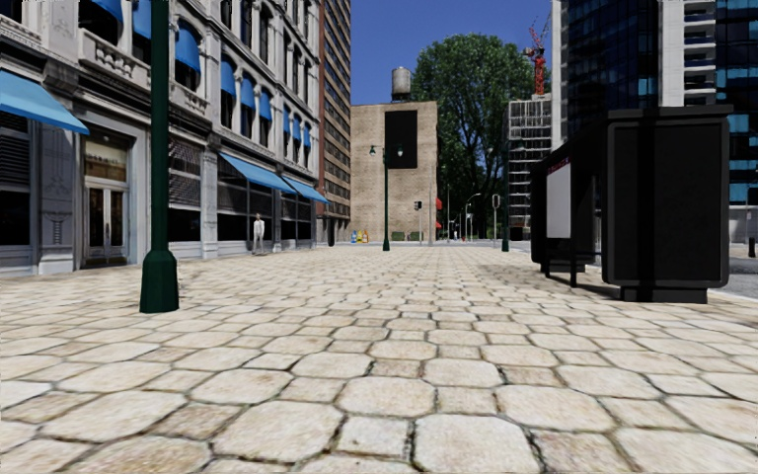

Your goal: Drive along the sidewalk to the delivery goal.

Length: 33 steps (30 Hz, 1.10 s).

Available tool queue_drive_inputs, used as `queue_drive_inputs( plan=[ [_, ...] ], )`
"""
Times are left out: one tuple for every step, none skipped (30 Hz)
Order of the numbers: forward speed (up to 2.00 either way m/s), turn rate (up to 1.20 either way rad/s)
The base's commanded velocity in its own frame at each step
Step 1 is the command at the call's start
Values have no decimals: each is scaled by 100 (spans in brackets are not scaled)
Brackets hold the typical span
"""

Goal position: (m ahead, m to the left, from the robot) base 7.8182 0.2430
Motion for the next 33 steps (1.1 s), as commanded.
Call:
queue_drive_inputs(
  plan=[
    [200, 0],
    [200, 0],
    [200, 0],
    [200, 0],
    [200, 0],
    [200, 0],
    [200, 0],
    [200, 0],
    [200, 0],
    [200, 0],
    [200, 0],
    [200, 0],
    [200, 0],
    [200, 0],
    [200, 0],
    [200, 0],
    [200, 0],
    [200, 0],
    [200, 0],
    [200, 0],
    [200, 0],
    [200, 0],
    [200, 0],
    [200, 0],
    [200, 0],
    [200, 0],
    [200, 0],
    [200, 0],
    [200, 0],
    [200, 0],
    [200, 0],
    [200, 0],
    [200, 0]
  ],
)
